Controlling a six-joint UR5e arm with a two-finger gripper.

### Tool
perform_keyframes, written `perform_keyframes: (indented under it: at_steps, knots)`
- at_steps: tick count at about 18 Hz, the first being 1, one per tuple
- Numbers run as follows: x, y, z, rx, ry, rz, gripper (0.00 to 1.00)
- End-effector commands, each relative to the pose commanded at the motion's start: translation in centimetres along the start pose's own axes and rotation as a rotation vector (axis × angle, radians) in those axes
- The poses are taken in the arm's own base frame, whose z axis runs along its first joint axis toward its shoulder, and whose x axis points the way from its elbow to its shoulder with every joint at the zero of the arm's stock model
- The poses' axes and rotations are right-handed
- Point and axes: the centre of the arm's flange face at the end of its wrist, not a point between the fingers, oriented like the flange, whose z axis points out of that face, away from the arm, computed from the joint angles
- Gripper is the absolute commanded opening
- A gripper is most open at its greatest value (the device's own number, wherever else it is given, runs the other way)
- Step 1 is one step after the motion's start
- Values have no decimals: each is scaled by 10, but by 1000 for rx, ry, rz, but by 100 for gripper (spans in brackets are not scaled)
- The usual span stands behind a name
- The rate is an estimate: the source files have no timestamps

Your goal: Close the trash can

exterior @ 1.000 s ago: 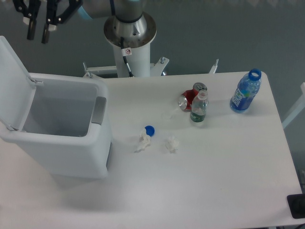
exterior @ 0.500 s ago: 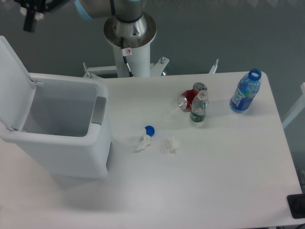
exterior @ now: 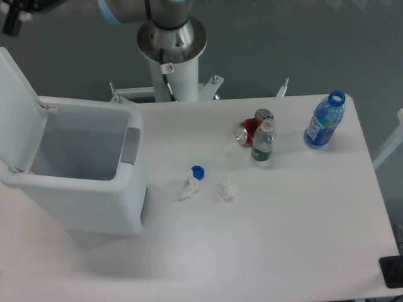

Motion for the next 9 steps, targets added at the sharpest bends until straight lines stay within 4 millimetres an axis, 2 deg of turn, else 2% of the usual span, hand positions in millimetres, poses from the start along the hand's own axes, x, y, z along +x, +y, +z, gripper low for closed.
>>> perform_keyframes:
  at_steps: [3,6,9]
  knots:
    - [7,2,7,-13,16,10,9]
    - [9,3,24,-37,38,22,9]
    - [18,2,27,-40,55,40,9]
